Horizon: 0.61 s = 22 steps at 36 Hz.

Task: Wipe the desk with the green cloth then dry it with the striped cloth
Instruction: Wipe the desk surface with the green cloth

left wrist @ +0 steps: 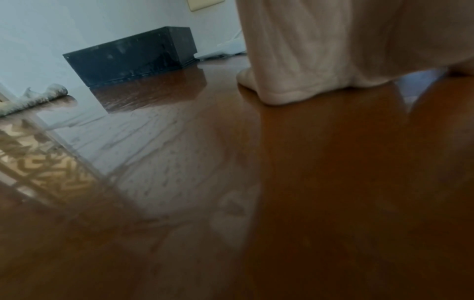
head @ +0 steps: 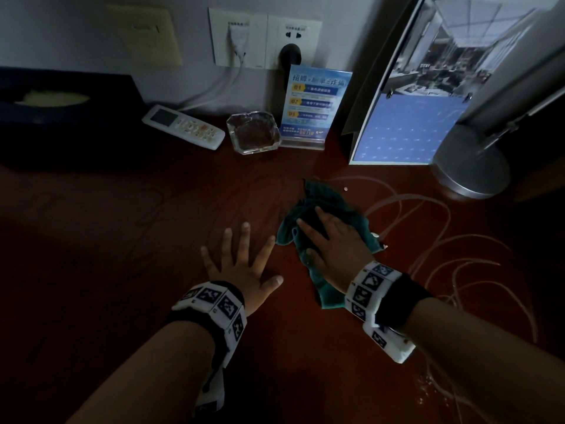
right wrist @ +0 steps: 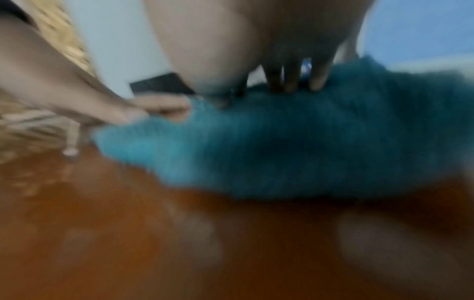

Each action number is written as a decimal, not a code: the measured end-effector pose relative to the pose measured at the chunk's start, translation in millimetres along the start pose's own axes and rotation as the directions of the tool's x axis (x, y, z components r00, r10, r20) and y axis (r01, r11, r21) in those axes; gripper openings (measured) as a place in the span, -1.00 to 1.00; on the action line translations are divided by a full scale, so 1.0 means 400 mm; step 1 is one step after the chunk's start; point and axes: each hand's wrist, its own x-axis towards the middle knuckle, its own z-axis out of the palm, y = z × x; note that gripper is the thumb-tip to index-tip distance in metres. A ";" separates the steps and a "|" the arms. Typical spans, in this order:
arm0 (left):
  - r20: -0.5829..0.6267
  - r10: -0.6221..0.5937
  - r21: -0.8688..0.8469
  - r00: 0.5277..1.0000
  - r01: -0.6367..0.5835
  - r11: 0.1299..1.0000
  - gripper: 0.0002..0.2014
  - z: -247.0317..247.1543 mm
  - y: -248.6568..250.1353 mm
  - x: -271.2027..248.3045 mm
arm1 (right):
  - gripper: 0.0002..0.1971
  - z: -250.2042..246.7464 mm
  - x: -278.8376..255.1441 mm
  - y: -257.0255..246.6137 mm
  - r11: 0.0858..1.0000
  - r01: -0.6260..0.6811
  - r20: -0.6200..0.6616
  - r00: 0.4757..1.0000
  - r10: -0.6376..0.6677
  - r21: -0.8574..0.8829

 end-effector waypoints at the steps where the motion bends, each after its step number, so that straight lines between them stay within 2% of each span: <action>1: -0.002 0.002 -0.004 1.000 -0.002 1.000 -0.29 0.000 0.000 0.001 | -0.39 -0.019 0.002 -0.004 1.000 0.030 -0.019 0.999 -0.030 0.001; 4: -0.010 0.009 -0.021 1.000 -0.009 1.000 -0.29 0.003 -0.001 0.003 | -0.59 -0.042 0.015 0.004 0.983 0.180 -0.095 0.979 -0.182 -0.030; 6: -0.018 0.014 -0.028 1.000 -0.015 1.000 -0.29 0.004 -0.002 0.004 | -0.51 -0.059 0.023 0.006 0.951 0.308 -0.053 0.949 -0.309 -0.028; 8: -0.016 0.014 -0.025 1.000 -0.015 1.000 -0.30 0.005 -0.002 0.003 | -0.42 -0.073 0.030 0.020 0.935 0.355 0.059 0.933 -0.354 -0.003; 12: -0.014 0.010 -0.011 1.000 -0.010 1.000 -0.31 0.005 -0.001 0.004 | -0.34 -0.074 0.066 0.057 0.927 0.375 0.182 0.913 -0.364 -0.029; 16: -0.013 0.008 -0.018 1.000 -0.009 1.000 -0.30 0.005 0.000 0.006 | -0.30 -0.070 0.089 0.081 0.895 0.408 0.287 0.892 -0.350 -0.178; 22: -0.030 0.007 -0.020 1.000 -0.008 1.000 -0.30 0.013 -0.003 0.008 | -0.32 -0.071 0.129 0.088 0.928 0.316 0.216 0.938 -0.273 -0.199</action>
